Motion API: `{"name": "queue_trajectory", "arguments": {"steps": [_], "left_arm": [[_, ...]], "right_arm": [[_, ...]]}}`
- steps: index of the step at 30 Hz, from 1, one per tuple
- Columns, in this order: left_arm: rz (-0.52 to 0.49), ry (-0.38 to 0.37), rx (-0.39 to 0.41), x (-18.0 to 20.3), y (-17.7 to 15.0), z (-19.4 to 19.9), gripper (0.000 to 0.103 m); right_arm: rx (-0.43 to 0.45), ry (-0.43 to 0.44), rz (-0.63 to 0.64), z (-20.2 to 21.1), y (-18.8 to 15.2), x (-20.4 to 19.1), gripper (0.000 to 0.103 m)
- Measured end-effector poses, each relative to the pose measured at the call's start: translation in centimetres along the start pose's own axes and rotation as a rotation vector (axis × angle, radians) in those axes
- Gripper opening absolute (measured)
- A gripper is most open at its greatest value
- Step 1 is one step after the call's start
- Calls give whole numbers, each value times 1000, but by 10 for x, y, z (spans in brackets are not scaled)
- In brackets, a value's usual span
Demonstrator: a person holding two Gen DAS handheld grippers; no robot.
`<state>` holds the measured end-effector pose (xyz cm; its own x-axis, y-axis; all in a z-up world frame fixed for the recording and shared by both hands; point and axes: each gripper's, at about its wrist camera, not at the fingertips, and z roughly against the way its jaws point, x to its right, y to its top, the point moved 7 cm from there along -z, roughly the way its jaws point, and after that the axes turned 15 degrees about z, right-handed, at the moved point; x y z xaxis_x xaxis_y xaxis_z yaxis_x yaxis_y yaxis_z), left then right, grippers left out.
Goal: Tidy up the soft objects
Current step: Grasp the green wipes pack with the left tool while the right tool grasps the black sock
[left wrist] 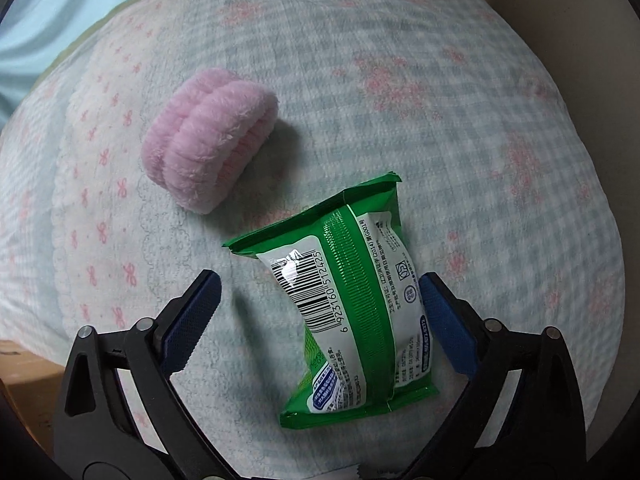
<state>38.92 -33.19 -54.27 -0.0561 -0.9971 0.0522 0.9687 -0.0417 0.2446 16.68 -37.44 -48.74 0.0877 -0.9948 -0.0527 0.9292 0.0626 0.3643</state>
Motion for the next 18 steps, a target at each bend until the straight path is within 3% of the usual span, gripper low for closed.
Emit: {"name": "queue_trajectory", "arguments": {"steps": [3, 5, 7, 8, 12, 18], "left_arm": [[-5, -5, -16, 2, -2, -10, 85], [-7, -12, 1, 4, -1, -9, 74], [-20, -30, 6, 7, -2, -7, 52], [-32, -30, 13, 10, -2, -5, 50], [-62, -30, 11, 18, -1, -1, 33], [-84, -43, 27, 21, 1, 10, 28]], "right_arm": [[-7, 10, 0, -10, 0, -1, 64], [-13, 17, 9, -14, 1, -4, 56], [-11, 13, 25, -16, 2, -8, 46], [-10, 12, 30, -16, 2, -10, 39], [-4, 8, 16, -16, 4, -11, 26], [11, 26, -20, -7, 5, -6, 17]]}}
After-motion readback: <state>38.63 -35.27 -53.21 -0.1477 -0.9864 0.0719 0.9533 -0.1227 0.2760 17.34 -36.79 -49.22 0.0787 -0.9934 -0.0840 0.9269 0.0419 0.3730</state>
